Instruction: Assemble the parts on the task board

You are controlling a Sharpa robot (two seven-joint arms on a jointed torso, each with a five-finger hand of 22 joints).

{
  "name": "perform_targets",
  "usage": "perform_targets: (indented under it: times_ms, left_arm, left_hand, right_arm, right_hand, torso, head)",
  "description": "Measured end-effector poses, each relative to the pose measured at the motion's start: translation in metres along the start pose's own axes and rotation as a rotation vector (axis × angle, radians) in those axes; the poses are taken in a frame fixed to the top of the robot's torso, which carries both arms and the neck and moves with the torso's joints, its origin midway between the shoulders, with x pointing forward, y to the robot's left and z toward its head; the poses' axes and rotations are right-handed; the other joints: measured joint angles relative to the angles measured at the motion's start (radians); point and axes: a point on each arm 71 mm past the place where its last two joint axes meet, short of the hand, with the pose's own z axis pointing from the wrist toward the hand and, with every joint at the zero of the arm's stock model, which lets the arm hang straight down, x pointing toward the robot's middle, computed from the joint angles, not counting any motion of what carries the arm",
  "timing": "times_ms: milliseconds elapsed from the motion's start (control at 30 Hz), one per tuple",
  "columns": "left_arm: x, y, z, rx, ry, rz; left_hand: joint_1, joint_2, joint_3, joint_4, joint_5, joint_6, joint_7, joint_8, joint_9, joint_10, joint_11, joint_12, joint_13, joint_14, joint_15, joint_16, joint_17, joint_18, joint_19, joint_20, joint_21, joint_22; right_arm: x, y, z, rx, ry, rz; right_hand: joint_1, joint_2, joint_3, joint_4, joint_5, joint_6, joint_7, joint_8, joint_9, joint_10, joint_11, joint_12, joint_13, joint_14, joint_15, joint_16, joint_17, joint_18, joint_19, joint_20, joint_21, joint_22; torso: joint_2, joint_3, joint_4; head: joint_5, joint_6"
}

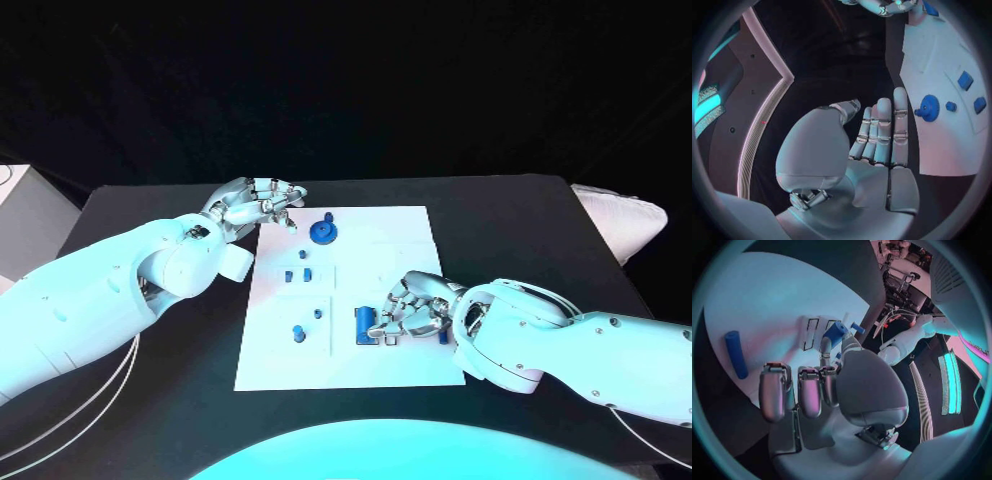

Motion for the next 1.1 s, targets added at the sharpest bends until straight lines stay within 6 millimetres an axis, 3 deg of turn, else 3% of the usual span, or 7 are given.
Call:
perform_targets:
  times_ms: [400, 733, 933, 1100]
  left_arm:
    - [-0.0008, 0.0002, -0.0004, -0.002, -0.002, 0.001]
    - [-0.0007, 0.0001, -0.0005, -0.002, -0.001, 0.001]
    - [-0.0014, 0.0003, -0.0009, -0.005, -0.002, 0.002]
    - [-0.0018, 0.0005, -0.0012, -0.008, -0.003, 0.002]
  left_hand:
    - [0.004, 0.004, 0.002, 0.002, 0.000, 0.000, 0.000, 0.000, 0.000, 0.000, 0.000, 0.000, 0.000, 0.000, 0.000, 0.000, 0.000, 0.000, 0.004, 0.004, -0.004, -0.001]
    - [0.004, 0.004, 0.002, 0.002, 0.000, 0.000, 0.000, 0.000, 0.000, 0.000, 0.000, 0.000, 0.000, 0.000, 0.000, 0.000, 0.000, 0.000, 0.004, 0.004, -0.004, -0.001]
    - [0.004, 0.004, 0.004, 0.004, 0.000, 0.000, 0.000, 0.000, -0.001, 0.000, 0.000, 0.000, -0.001, 0.000, 0.000, 0.000, 0.000, 0.000, 0.004, 0.004, -0.004, -0.002]
    - [0.004, 0.004, 0.005, 0.005, 0.000, 0.000, 0.000, 0.000, -0.002, 0.000, 0.000, 0.000, -0.001, 0.000, 0.000, 0.000, 0.000, 0.000, 0.004, 0.004, -0.004, -0.003]
  right_arm:
    - [0.0001, -0.0005, 0.0002, 0.000, -0.001, -0.001]
    - [-0.0002, 0.0005, 0.0022, 0.000, -0.005, -0.010]
    - [-0.0004, 0.0037, 0.0023, -0.010, -0.016, -0.026]
    - [-0.0001, 0.0049, 0.0019, -0.015, -0.022, -0.038]
  right_hand:
    - [0.000, 0.000, 0.004, 0.001, 0.000, 0.000, 0.000, 0.004, 0.000, 0.000, 0.000, 0.005, 0.000, 0.000, 0.000, 0.000, 0.000, 0.000, 0.000, 0.000, 0.004, 0.001]
    - [0.037, 0.000, 0.044, -0.003, -0.001, -0.003, -0.003, 0.008, 0.000, 0.000, 0.000, 0.005, 0.000, 0.000, -0.007, 0.004, 0.000, 0.000, 0.000, 0.000, 0.004, 0.001]
    - [0.071, 0.002, 0.079, -0.004, 0.037, -0.004, -0.004, 0.012, -0.003, 0.000, -0.007, 0.005, 0.000, 0.000, -0.007, 0.004, 0.000, 0.000, 0.000, 0.000, 0.004, 0.001]
    - [0.080, 0.003, 0.081, -0.004, 0.042, -0.006, -0.006, 0.012, -0.003, 0.000, -0.007, 0.005, 0.000, 0.000, -0.007, 0.004, 0.000, 0.000, 0.000, 0.000, 0.007, 0.001]
  torso:
    - [0.000, 0.0004, -0.0001]
    - [0.000, 0.0004, -0.0005]
    - [0.000, 0.0006, -0.0003]
    - [0.000, 0.0005, -0.0004]
  head:
    - [0.002, -0.001]
    - [0.001, -0.004]
    - [0.000, -0.006]
    - [0.000, -0.007]
